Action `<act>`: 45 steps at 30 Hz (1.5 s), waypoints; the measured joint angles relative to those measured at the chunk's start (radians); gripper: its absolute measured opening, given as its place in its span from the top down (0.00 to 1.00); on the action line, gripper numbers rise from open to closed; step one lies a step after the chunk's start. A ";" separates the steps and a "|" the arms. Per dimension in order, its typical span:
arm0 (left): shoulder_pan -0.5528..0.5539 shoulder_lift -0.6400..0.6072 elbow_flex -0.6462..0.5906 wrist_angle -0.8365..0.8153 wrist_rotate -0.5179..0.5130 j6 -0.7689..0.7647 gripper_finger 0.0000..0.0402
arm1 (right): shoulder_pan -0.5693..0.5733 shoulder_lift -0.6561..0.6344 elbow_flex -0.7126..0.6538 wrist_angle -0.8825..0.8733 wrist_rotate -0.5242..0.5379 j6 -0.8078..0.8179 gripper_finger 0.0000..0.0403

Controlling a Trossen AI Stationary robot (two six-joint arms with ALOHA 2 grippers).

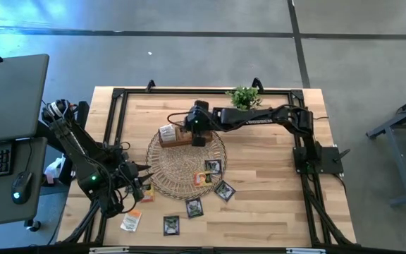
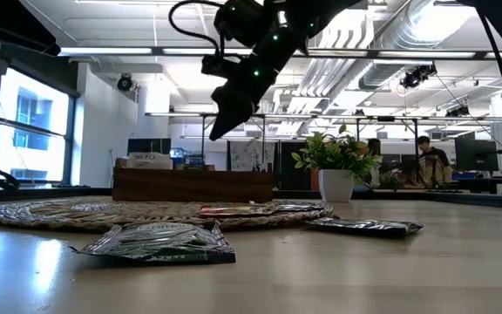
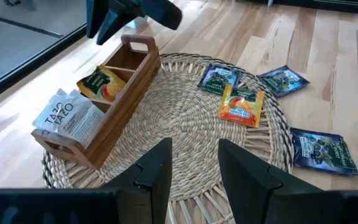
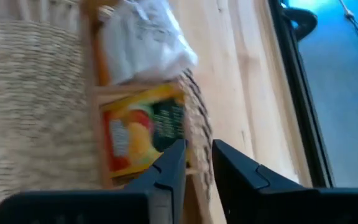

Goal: Pick & Place Tea
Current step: Put the orange tea packet into the middle compartment of the wooden organizer

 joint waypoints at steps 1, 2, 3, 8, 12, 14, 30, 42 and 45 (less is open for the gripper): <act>0.000 0.000 0.000 0.000 0.006 0.000 0.68 | 0.014 -0.001 0.000 0.000 0.002 0.000 0.80; 0.000 0.000 0.000 0.000 0.016 0.000 0.68 | 0.030 -0.002 0.000 0.000 0.002 0.000 0.80; 0.000 0.000 0.000 0.000 0.030 0.000 0.68 | 0.049 -0.003 0.000 0.000 0.002 0.000 0.79; 0.000 0.000 0.000 0.008 0.143 0.000 0.68 | 0.167 -0.003 0.000 -0.012 -0.001 0.015 0.78; 0.000 0.000 0.000 0.009 0.192 0.000 0.68 | 0.267 -0.003 0.000 -0.043 -0.007 0.143 0.78; 0.000 0.000 0.000 0.009 0.164 0.000 0.68 | 0.312 -0.003 0.001 -0.075 -0.006 0.221 0.78; 0.000 0.000 0.002 0.148 0.260 -0.004 0.68 | 0.399 -0.007 -0.170 -0.079 0.124 1.110 0.78; 0.000 0.000 0.002 0.167 0.221 0.027 0.68 | 0.409 -0.005 -0.275 0.014 0.070 1.329 0.79; 0.000 0.000 0.002 0.167 0.127 0.027 0.68 | 0.417 -0.005 -0.252 -0.025 0.070 1.329 0.79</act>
